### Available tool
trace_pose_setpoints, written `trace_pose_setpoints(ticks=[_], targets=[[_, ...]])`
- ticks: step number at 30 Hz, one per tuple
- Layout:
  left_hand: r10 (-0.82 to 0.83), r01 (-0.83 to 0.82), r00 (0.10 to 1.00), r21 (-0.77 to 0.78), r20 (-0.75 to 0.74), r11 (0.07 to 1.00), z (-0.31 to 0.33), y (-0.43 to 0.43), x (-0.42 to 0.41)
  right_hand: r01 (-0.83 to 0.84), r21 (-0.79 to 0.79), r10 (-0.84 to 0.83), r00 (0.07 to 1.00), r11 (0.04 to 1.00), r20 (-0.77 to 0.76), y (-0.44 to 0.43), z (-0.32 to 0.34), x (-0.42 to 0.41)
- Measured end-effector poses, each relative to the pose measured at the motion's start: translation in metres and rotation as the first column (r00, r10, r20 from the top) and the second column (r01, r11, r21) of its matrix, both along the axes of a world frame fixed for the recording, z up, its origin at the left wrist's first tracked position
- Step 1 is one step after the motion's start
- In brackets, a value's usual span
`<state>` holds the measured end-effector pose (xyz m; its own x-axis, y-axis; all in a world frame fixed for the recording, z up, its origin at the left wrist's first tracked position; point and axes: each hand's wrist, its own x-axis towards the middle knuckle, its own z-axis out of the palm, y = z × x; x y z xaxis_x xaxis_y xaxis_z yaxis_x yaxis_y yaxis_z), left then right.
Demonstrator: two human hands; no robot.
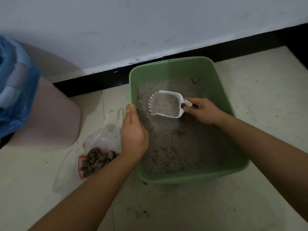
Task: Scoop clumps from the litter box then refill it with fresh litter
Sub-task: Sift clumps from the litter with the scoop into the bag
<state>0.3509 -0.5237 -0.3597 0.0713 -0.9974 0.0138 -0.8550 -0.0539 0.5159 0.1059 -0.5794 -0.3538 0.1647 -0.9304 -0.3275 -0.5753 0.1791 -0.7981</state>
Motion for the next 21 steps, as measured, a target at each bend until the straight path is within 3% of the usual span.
trace_pose_setpoints(ticks=[4,7,10,12,15,21], targets=[[0.024,-0.024,0.997,0.000,-0.067,1.000,0.006,0.003,0.001,0.034,-0.050,-0.035,0.999,0.998,-0.012,0.017,0.023,0.004],[0.086,-0.081,0.961,0.028,-0.263,0.996,0.014,0.009,0.000,0.026,-0.055,-0.030,0.997,0.998,-0.069,0.032,0.031,0.005],[0.192,-0.150,0.830,0.123,-0.523,0.981,0.020,0.039,0.004,-0.103,-0.027,0.097,0.981,0.994,-0.171,0.063,0.030,0.014],[0.284,-0.190,0.694,0.212,-0.661,0.959,0.014,0.063,0.004,-0.240,0.028,0.240,0.944,0.970,-0.226,0.083,0.028,0.024],[0.422,-0.263,0.495,0.333,-0.759,0.906,0.013,0.081,-0.001,-0.241,0.054,0.247,0.941,0.969,-0.231,0.101,0.030,0.027],[0.506,-0.282,0.388,0.423,-0.770,0.861,0.009,0.074,-0.004,-0.284,0.048,0.287,0.925,0.958,-0.249,0.115,0.032,0.028]])
